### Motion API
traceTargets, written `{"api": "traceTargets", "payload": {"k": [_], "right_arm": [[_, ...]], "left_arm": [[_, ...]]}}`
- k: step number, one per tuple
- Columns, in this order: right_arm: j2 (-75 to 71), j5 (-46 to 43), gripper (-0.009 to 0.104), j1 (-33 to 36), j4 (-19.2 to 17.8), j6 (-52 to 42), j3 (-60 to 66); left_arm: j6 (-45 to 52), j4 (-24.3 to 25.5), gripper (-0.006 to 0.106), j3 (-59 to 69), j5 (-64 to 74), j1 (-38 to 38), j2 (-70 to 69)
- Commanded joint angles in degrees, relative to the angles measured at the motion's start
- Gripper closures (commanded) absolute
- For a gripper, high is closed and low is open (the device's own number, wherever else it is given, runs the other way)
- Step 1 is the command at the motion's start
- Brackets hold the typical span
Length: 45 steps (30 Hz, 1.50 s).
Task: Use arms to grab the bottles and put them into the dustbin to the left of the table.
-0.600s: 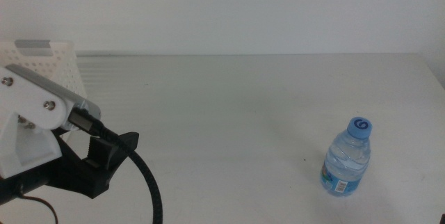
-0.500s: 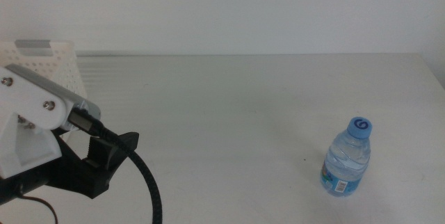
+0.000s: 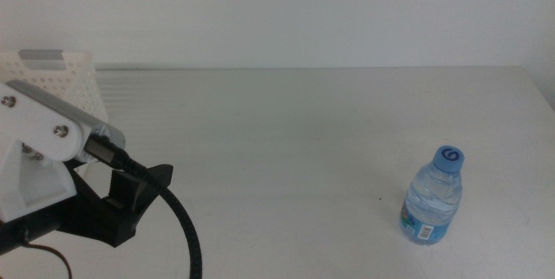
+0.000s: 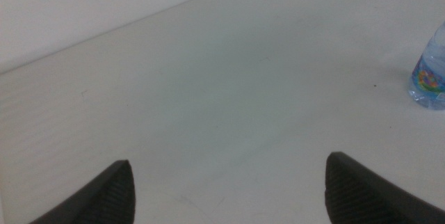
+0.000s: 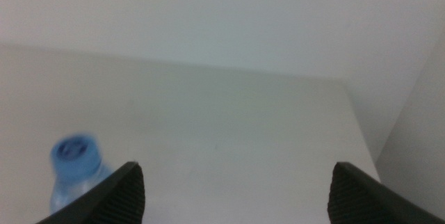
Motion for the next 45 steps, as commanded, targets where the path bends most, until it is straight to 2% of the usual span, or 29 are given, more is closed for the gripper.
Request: {"api": "traceTargets", "payload": {"k": [1, 7, 13, 18, 22, 26, 31, 34, 36, 45], "right_arm": [[4.07, -9.61, 0.000, -0.17, -1.51, 1.20, -2.61], [10.48, -19.83, 0.000, 1.68, -10.32, 15.26, -1.44], [16.27, -31.75, 0.000, 2.76, -14.41, 31.41, 3.37], [18.68, -40.95, 0.000, 2.97, -17.82, 38.01, 8.81], [18.76, -42.10, 0.000, 4.66, -20.41, 37.18, 10.96], [19.56, -41.90, 0.000, 8.15, -21.03, 30.03, 12.20], [22.95, -41.92, 0.000, 14.42, -18.86, 20.07, 12.42], [26.33, -42.59, 0.000, 17.61, -15.94, 15.29, 12.42], [29.45, -44.98, 0.000, 18.92, -14.57, 12.94, 12.42], [47.90, -63.96, 0.000, 19.25, -14.30, 10.61, 12.42]], "left_arm": [[-0.29, -1.13, 0.010, -1.84, -4.21, -0.25, -0.46], [-0.29, -1.13, 0.010, -1.84, -4.21, -0.25, -0.46], [-0.29, -1.13, 0.010, -1.84, -4.21, -0.25, -0.46], [-0.29, -1.13, 0.010, -1.84, -4.21, -0.25, -0.46], [-0.29, -1.13, 0.010, -1.84, -4.21, -0.25, -0.46], [-0.29, -1.13, 0.010, -1.84, -4.21, -0.25, -0.46], [-0.29, -1.13, 0.010, -1.84, -4.21, -0.25, -0.46], [-0.29, -1.13, 0.010, -1.84, -4.21, -0.25, -0.46], [-0.29, -1.13, 0.010, -1.84, -4.21, -0.25, -0.46], [-0.29, -1.13, 0.010, -1.84, -4.21, -0.25, -0.46]]}}
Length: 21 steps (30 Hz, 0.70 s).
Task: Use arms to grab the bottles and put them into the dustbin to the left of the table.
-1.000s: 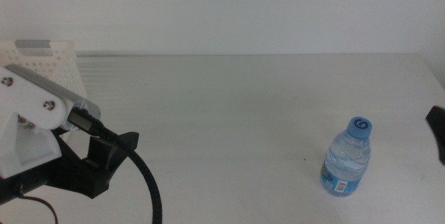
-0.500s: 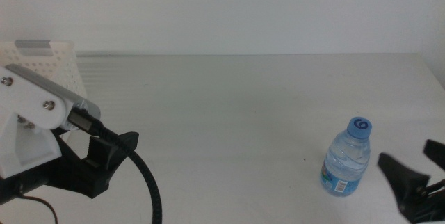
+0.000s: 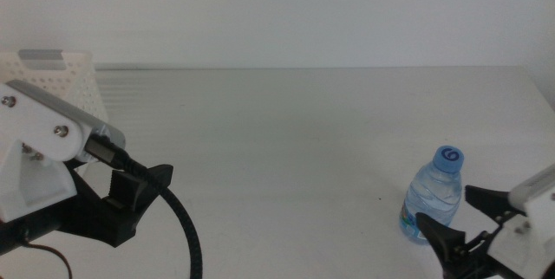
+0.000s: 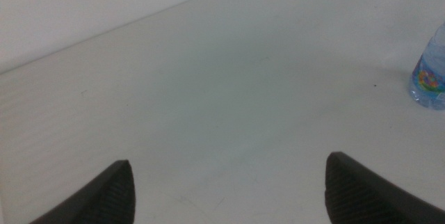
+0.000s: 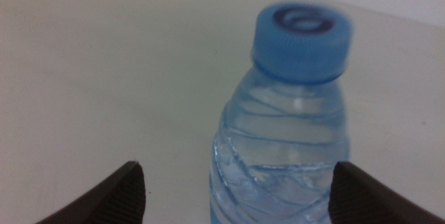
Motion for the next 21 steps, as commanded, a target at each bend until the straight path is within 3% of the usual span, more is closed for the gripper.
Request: {"api": "traceTargets", "payload": {"k": [1, 6, 10, 15, 21], "right_arm": [[4.56, -10.23, 0.000, 0.23, 0.91, -1.87, -1.21], [17.15, -25.84, 0.000, 0.11, 4.79, -5.32, -1.27], [24.90, -37.01, 0.000, 0.11, 5.19, -6.53, -1.53], [29.53, -37.23, 0.000, 0.11, 2.19, -6.46, -4.12], [29.81, -37.23, 0.001, 0.11, 4.67, -6.95, -6.23]], "left_arm": [[-0.29, -1.13, 0.010, -1.84, -4.21, -0.25, -0.46], [-0.29, -1.13, 0.010, -1.84, -4.21, -0.25, -0.46], [-0.29, -1.13, 0.010, -1.84, -4.21, -0.25, -0.46], [-0.29, -1.13, 0.010, -1.84, -4.21, -0.25, -0.46], [-0.29, -1.13, 0.010, -1.84, -4.21, -0.25, -0.46]]}}
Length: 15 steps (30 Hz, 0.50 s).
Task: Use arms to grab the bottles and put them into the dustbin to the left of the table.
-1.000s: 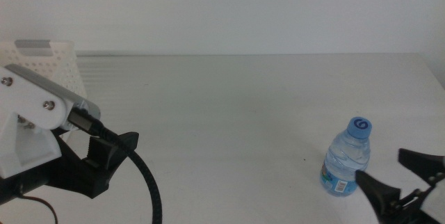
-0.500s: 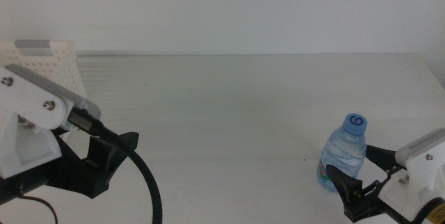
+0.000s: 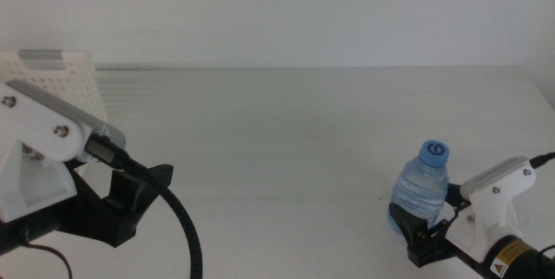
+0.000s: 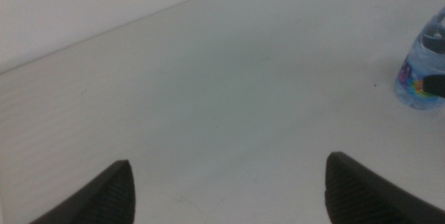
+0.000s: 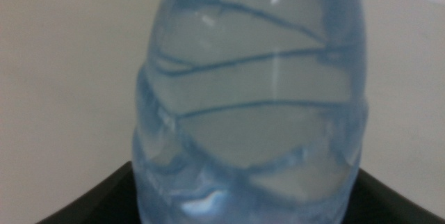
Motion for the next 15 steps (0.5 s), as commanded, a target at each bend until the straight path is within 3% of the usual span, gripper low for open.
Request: {"api": "traceTargets", "payload": {"k": [1, 6, 11, 15], "right_arm": [[-1.49, -11.85, 0.001, 0.11, 0.29, -0.95, -1.44], [-1.49, -11.89, 0.004, 0.11, -2.86, -0.72, -2.41], [-1.49, -11.89, 0.009, 0.11, -3.41, -0.55, -3.18], [-1.49, -11.89, 0.023, 0.11, -4.19, 0.76, -3.69]], "left_arm": [[-0.29, -1.13, 0.010, -1.84, -4.21, -0.25, -0.46], [-0.29, -1.13, 0.010, -1.84, -4.21, -0.25, -0.46], [-0.29, -1.13, 0.010, -1.84, -4.21, -0.25, -0.46], [-0.29, -1.13, 0.010, -1.84, -4.21, -0.25, -0.46]]}}
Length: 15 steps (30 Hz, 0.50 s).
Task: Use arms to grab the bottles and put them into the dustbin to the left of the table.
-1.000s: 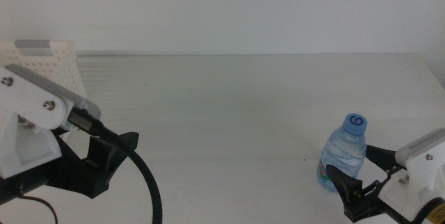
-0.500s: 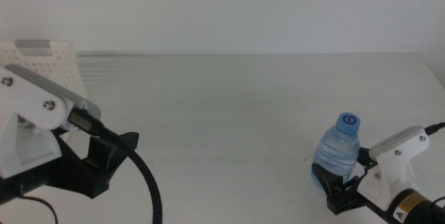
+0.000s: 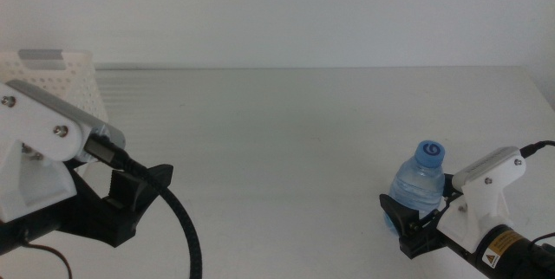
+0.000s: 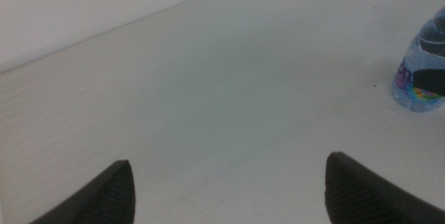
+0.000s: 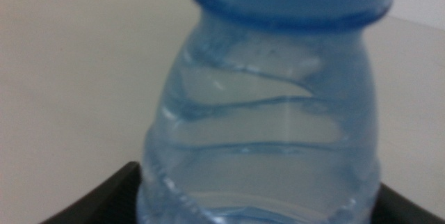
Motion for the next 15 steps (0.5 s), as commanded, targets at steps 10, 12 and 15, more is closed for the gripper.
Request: {"api": "traceTargets", "payload": {"k": [10, 12, 15], "right_arm": [[-1.76, -11.69, 0.095, 0.11, -5.95, 5.56, -1.70], [-1.83, -11.69, 0.095, 0.11, -7.23, 7.57, -2.91], [-2.35, -10.85, 0.095, 0.11, -10.72, 9.82, -5.95]], "left_arm": [[-0.29, -1.11, 0.010, -1.84, -4.21, -0.25, -0.46], [-0.29, -1.11, 0.010, -1.84, -4.21, -0.25, -0.46], [-0.29, -1.11, 0.010, -1.84, -4.21, -0.25, -0.46]]}}
